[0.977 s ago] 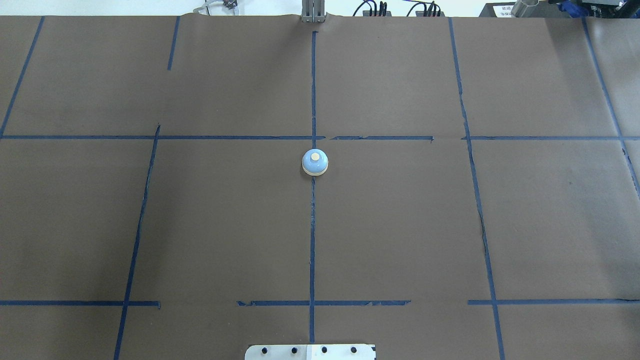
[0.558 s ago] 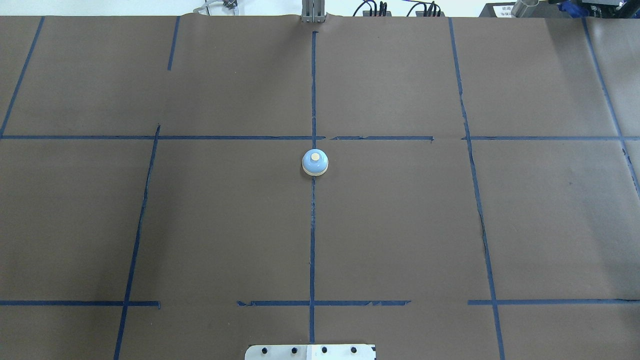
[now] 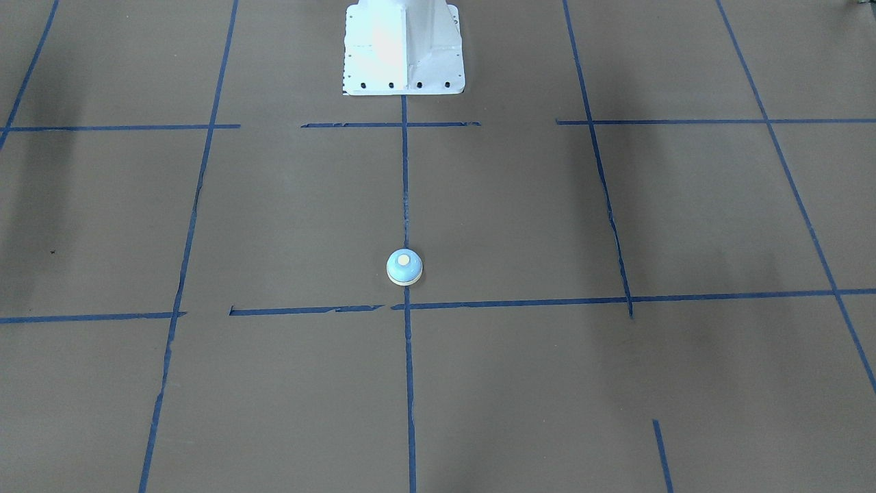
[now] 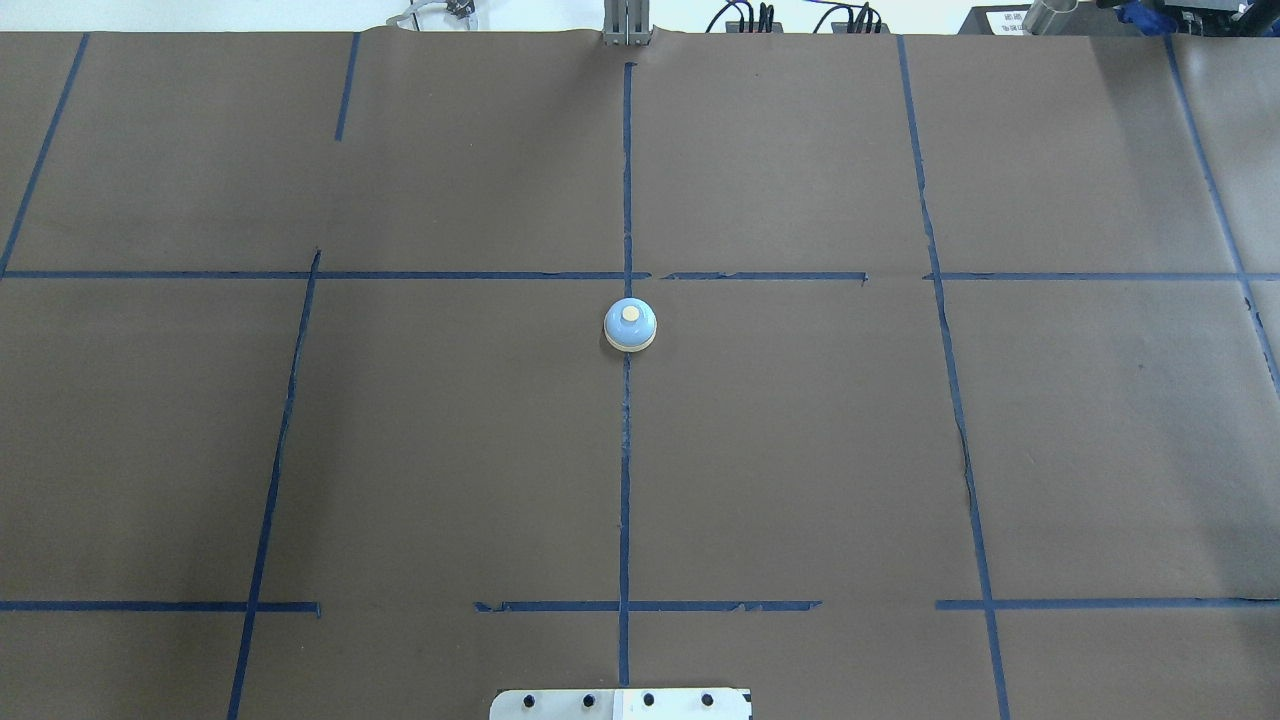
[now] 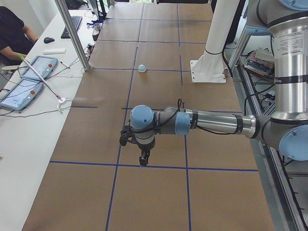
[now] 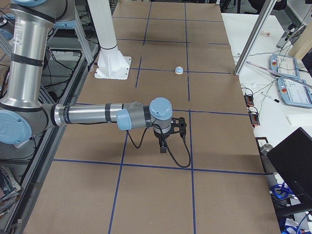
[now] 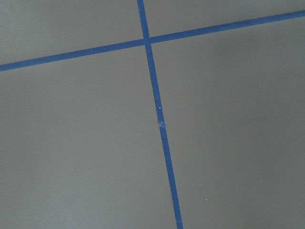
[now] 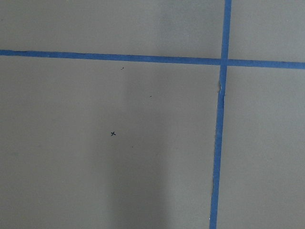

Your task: Place and press bell with both arms

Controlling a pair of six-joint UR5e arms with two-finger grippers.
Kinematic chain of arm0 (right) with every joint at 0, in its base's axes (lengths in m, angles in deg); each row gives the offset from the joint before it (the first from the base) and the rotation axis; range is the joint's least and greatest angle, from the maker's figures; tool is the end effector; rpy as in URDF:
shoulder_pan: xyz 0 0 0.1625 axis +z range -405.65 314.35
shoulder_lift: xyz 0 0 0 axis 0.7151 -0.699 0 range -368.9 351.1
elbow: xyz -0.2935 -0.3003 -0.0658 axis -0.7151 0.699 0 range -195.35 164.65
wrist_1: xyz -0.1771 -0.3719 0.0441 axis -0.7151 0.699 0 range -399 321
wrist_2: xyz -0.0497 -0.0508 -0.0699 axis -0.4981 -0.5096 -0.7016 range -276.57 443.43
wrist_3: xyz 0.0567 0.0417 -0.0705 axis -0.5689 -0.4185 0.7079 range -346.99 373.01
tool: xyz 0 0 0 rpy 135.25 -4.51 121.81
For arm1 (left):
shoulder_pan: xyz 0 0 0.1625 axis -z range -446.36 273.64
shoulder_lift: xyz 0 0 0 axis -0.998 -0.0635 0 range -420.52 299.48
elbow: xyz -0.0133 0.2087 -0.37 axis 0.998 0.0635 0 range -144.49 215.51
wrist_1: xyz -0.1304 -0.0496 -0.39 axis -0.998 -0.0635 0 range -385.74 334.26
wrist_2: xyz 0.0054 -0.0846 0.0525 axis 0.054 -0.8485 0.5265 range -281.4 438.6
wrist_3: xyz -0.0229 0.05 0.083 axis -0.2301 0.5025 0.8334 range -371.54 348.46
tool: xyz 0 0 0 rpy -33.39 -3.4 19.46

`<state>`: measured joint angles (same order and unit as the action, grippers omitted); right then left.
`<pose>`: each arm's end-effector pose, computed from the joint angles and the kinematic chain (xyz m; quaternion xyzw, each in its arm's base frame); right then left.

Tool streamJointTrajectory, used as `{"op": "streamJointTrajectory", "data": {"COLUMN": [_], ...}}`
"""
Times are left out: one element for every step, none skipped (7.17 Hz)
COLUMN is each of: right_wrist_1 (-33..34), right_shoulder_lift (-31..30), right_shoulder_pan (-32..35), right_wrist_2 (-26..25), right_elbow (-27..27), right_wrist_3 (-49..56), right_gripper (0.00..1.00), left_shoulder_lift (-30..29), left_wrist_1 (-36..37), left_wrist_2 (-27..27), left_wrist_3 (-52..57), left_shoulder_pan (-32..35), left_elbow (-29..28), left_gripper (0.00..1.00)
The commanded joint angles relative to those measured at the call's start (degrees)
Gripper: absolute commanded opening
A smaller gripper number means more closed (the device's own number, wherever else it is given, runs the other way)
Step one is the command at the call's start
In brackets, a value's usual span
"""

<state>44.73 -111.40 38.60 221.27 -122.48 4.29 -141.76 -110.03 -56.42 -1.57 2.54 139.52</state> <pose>0.0182 -0.4134 0.5927 0.0354 -0.4113 -0.0149 0.9107 -0.0547 -0.4261 0.6179 0.0260 0.3820 0.0876 0.9196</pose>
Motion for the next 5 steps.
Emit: {"op": "streamJointTrajectory", "data": {"right_wrist_1": [0.5, 0.4, 0.4, 0.3, 0.3], "right_shoulder_lift": [-0.1, 0.2, 0.3, 0.2, 0.3], "right_shoulder_pan": [-0.1, -0.2, -0.9, -0.9, -1.0], "right_wrist_2": [-0.4, -0.5, -0.4, -0.4, -0.4], "right_elbow": [-0.4, -0.2, -0.1, -0.2, -0.1], "right_wrist_3": [-0.8, -0.8, -0.8, -0.6, -0.7], "right_gripper": [1.00, 1.00, 1.00, 1.00, 1.00], "left_shoulder_lift": [0.0, 0.1, 0.4, 0.3, 0.4], "left_wrist_1": [-0.2, -0.4, -0.4, -0.3, -0.3], "left_wrist_2": [0.2, -0.2, -0.3, -0.1, 0.3], "left_wrist_3": [0.0, 0.0, 0.0, 0.0, 0.0], "left_shoulder_pan": [0.1, 0.1, 0.1, 0.1, 0.1], "left_elbow": [0.9, 0.9, 1.3, 2.1, 1.0], "left_gripper": [1.00, 1.00, 1.00, 1.00, 1.00]}}
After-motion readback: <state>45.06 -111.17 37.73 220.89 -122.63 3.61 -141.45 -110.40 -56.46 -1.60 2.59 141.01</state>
